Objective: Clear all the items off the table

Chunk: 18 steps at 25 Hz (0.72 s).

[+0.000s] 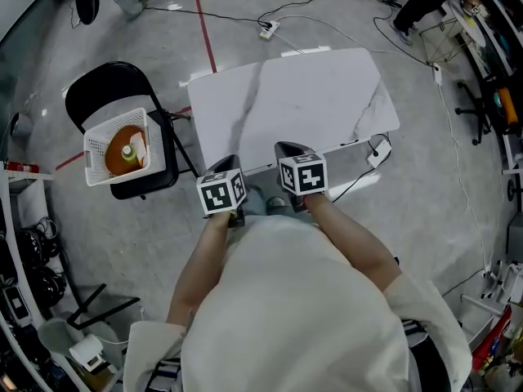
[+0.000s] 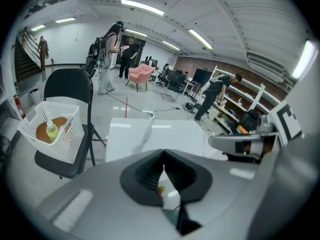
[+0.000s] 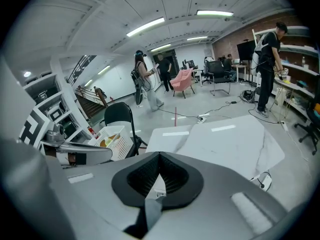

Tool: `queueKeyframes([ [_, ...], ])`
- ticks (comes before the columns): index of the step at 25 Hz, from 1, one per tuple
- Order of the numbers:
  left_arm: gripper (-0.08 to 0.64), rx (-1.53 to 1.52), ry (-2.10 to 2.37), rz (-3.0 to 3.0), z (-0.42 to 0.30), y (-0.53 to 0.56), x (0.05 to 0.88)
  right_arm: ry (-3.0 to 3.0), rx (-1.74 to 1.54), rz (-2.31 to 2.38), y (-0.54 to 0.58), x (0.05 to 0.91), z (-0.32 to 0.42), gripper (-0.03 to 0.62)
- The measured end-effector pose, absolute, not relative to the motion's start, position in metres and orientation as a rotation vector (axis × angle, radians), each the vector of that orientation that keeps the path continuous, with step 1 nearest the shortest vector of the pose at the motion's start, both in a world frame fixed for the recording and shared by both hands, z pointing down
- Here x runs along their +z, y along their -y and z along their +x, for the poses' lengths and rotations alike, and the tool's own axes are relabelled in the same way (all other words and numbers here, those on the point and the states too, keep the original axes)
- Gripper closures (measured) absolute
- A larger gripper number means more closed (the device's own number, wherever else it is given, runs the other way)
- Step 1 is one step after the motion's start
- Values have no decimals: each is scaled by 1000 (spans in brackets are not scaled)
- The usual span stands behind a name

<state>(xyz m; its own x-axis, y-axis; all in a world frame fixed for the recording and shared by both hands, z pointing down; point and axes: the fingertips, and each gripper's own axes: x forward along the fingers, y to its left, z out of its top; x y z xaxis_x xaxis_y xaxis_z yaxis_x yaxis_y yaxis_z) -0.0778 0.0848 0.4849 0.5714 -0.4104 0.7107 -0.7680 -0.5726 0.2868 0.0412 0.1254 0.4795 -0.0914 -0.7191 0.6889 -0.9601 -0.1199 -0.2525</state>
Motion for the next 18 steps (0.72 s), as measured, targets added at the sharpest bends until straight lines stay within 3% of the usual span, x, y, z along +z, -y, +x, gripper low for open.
queueKeyframes([
  [18,551,798,921,2264,-65,-96,476,1834,984,1897,-135,471,52,594],
])
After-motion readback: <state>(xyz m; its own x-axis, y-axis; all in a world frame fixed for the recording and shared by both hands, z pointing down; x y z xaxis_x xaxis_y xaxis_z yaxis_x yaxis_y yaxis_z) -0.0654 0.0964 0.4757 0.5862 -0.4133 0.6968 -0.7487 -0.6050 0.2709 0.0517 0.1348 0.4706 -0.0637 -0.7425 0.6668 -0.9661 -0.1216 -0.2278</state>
